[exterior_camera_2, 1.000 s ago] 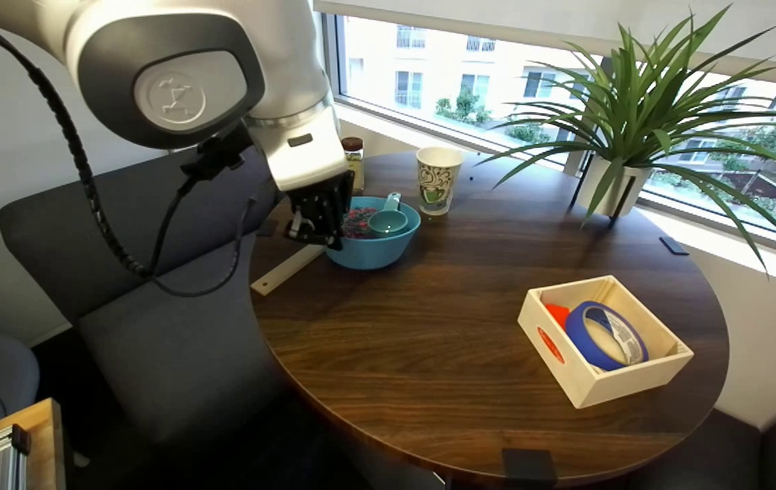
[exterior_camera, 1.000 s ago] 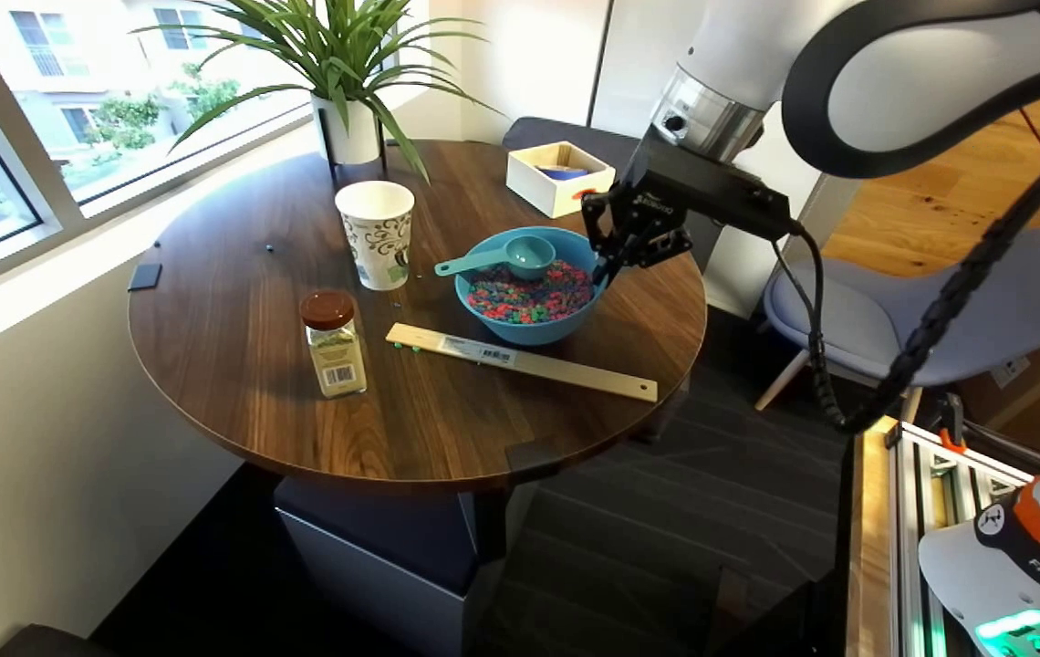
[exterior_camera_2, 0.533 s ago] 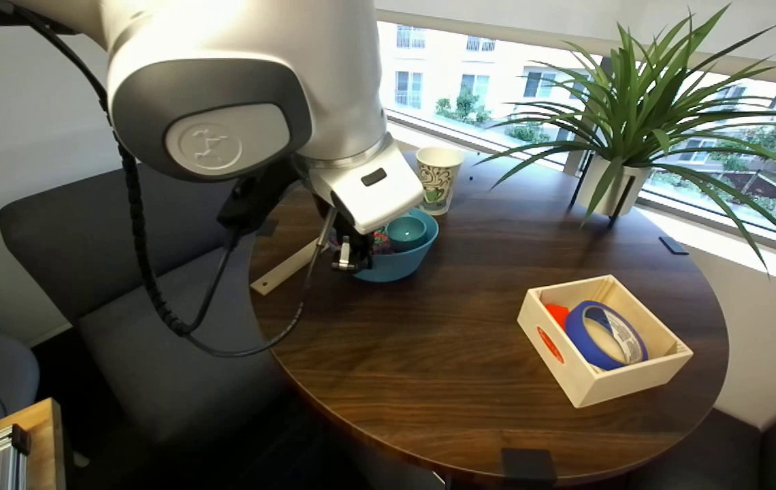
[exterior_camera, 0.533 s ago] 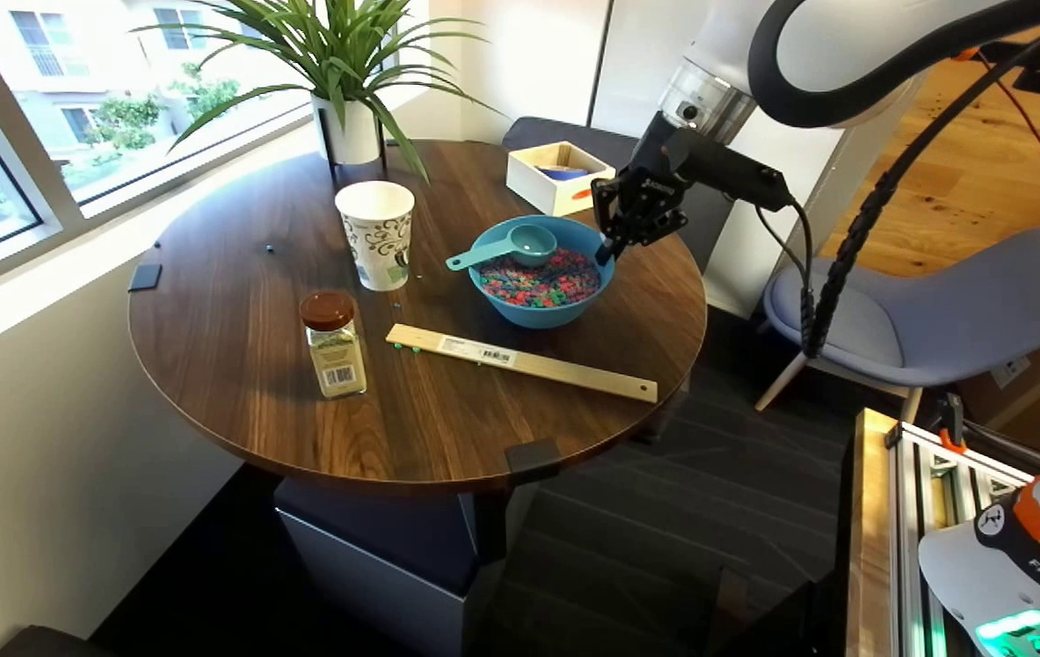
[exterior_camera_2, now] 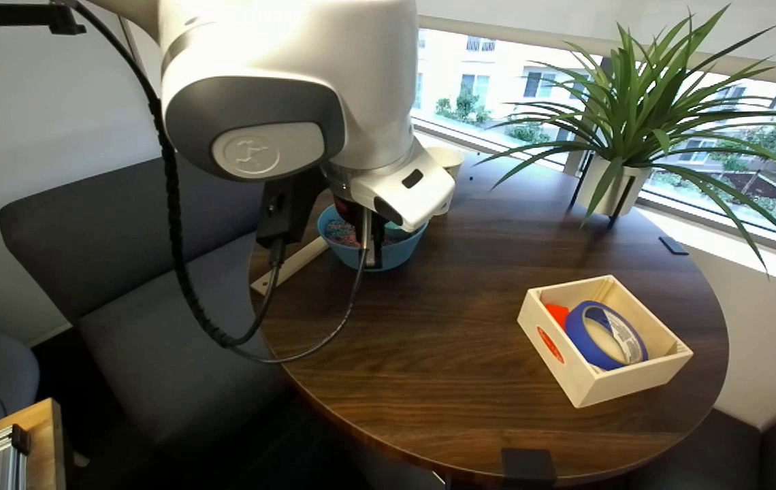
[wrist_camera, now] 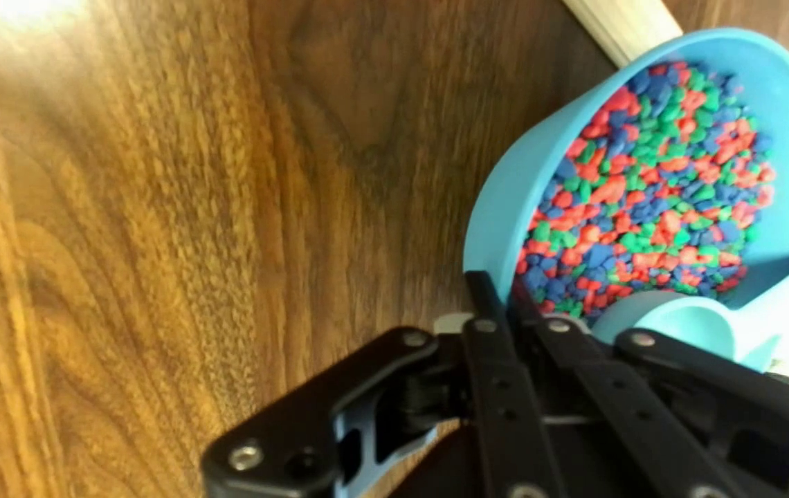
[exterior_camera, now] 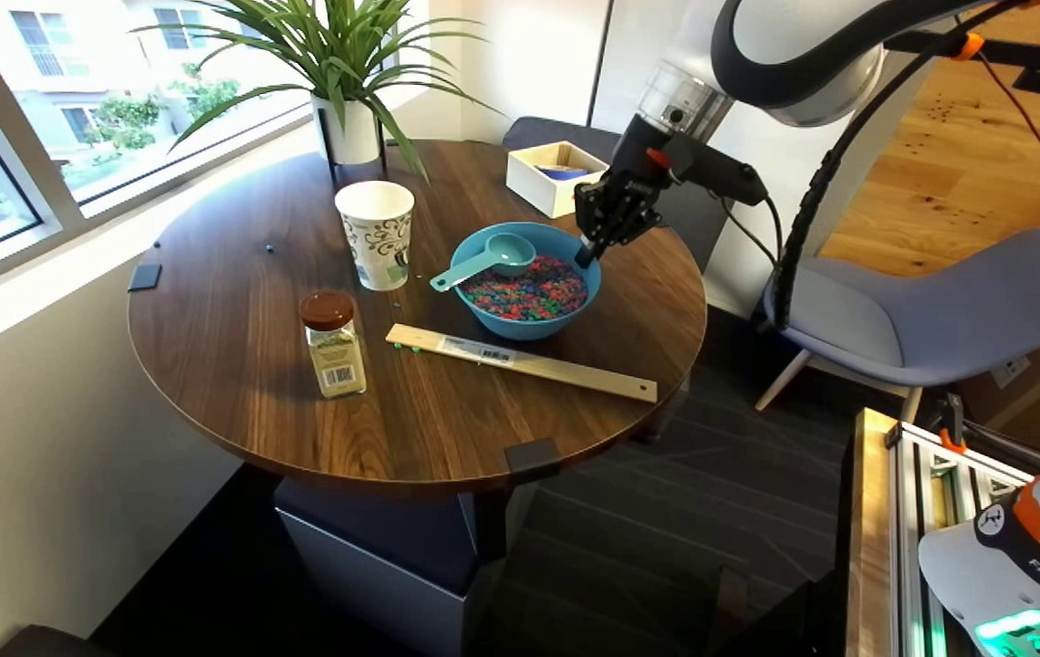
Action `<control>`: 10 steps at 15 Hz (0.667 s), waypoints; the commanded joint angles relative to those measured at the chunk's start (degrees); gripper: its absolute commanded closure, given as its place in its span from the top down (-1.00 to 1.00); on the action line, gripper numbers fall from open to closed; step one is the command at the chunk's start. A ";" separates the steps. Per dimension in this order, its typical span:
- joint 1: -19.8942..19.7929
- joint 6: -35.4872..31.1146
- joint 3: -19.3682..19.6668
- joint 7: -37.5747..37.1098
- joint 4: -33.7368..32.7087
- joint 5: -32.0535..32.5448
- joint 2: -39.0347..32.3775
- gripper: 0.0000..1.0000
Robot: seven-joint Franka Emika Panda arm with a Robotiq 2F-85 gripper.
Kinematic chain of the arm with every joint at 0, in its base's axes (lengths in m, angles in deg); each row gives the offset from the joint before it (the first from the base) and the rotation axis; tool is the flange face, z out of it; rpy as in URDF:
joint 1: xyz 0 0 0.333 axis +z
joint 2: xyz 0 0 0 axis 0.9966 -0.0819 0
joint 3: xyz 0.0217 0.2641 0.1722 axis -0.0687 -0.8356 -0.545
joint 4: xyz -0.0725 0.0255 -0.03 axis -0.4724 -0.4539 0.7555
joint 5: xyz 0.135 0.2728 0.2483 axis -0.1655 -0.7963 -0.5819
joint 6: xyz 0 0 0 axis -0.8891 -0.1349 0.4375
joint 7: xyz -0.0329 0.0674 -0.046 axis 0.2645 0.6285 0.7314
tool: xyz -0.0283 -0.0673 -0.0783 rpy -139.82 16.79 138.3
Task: Move the bowl to the left then put the spoon into the cup
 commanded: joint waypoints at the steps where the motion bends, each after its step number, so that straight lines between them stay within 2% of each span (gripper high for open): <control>1: -0.29 2.30 -0.26 1.98 -4.45 -2.73 -2.63 -0.97; 4: -0.59 3.94 -0.22 2.10 -7.10 -1.81 -4.62 -0.97; 5: -0.70 4.28 -0.16 1.22 -7.83 -1.38 -4.97 -0.39; 6: -0.80 4.39 -0.10 0.25 -8.28 -0.89 -4.97 -0.38; 7: -0.85 3.48 0.08 -2.51 -8.28 1.61 -4.37 -0.27; 10: -0.73 1.97 0.06 -8.04 -8.53 6.68 -1.65 0.20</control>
